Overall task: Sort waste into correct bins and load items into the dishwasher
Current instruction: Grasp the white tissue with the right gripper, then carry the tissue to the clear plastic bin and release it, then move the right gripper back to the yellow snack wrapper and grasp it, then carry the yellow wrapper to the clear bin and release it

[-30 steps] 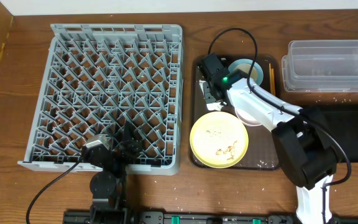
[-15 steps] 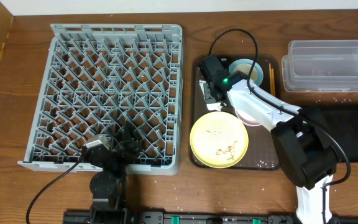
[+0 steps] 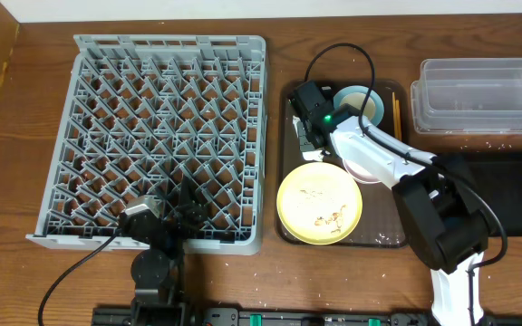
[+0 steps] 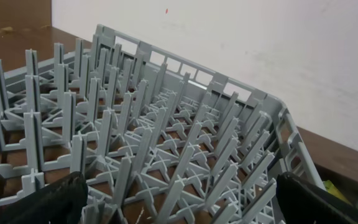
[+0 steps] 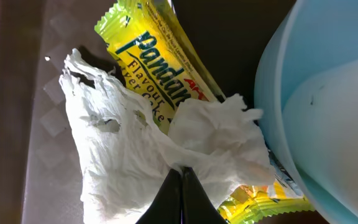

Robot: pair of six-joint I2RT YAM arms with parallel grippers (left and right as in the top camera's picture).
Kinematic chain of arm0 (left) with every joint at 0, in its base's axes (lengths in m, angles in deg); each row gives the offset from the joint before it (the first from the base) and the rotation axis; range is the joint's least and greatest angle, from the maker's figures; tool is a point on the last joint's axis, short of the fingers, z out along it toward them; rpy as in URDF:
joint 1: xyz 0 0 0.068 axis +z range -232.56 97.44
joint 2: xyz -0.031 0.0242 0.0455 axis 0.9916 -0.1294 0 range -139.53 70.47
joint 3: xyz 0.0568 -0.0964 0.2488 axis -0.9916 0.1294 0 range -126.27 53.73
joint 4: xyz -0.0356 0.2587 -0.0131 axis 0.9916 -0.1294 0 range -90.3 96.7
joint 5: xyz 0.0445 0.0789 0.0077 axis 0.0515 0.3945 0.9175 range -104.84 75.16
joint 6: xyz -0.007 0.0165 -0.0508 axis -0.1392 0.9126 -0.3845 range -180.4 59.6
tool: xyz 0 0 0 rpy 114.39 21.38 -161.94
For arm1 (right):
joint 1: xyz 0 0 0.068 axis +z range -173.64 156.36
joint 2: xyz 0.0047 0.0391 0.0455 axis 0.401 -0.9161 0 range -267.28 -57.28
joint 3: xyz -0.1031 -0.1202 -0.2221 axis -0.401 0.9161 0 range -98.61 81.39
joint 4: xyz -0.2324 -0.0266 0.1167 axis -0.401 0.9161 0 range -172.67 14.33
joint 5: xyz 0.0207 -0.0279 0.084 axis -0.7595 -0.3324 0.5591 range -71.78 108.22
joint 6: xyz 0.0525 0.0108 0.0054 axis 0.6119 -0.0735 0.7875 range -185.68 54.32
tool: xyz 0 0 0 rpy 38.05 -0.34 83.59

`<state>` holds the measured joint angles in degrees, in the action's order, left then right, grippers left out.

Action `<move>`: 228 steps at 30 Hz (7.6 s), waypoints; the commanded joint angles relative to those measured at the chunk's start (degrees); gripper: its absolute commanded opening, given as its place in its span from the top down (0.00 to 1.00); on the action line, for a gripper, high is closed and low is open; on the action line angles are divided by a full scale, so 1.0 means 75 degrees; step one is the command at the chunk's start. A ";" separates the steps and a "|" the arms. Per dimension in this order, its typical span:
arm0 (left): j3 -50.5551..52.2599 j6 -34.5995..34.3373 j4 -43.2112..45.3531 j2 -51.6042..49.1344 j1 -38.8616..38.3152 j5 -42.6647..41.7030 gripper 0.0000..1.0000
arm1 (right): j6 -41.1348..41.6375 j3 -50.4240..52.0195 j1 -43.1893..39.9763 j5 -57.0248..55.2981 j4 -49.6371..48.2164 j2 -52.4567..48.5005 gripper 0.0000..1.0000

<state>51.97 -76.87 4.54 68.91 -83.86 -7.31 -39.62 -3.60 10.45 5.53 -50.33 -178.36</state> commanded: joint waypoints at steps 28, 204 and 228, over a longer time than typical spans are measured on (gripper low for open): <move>0.0140 0.0076 -0.0280 0.0015 -0.0017 0.0146 0.02 | 0.0006 -0.0070 -0.0277 0.0434 -0.0717 0.2672 0.99; 0.0140 0.0076 -0.0280 0.0015 -0.0017 0.0146 0.02 | 0.4068 -0.2801 -0.4511 0.0323 0.2477 0.1466 0.99; 0.0140 0.0076 -0.0280 0.0015 -0.0017 0.0149 0.02 | -0.2130 -0.2769 -0.4908 0.8824 0.1000 0.0988 0.18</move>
<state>51.97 -76.87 4.54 68.91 -83.86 -7.16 -41.17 -24.06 -30.32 52.57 -43.38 -171.67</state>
